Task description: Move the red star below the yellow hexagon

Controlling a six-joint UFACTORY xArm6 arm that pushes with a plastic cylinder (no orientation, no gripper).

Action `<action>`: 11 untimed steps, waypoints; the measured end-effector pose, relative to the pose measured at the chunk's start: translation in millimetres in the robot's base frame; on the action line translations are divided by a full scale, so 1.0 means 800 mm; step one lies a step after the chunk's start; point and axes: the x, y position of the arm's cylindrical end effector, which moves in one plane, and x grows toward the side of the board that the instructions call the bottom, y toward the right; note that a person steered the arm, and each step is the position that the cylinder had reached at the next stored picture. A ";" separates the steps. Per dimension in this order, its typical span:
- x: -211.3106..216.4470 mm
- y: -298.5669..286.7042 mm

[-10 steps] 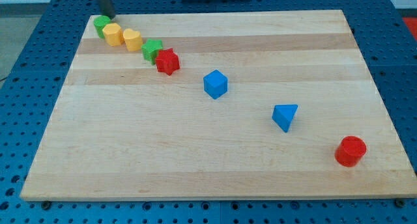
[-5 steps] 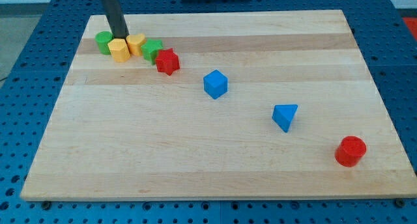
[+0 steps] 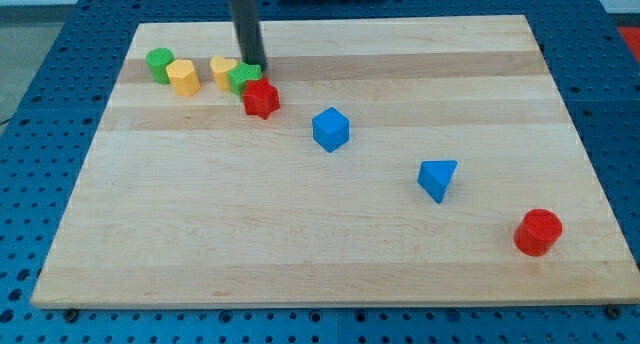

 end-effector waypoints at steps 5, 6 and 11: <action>0.077 0.015; 0.054 -0.017; 0.386 0.214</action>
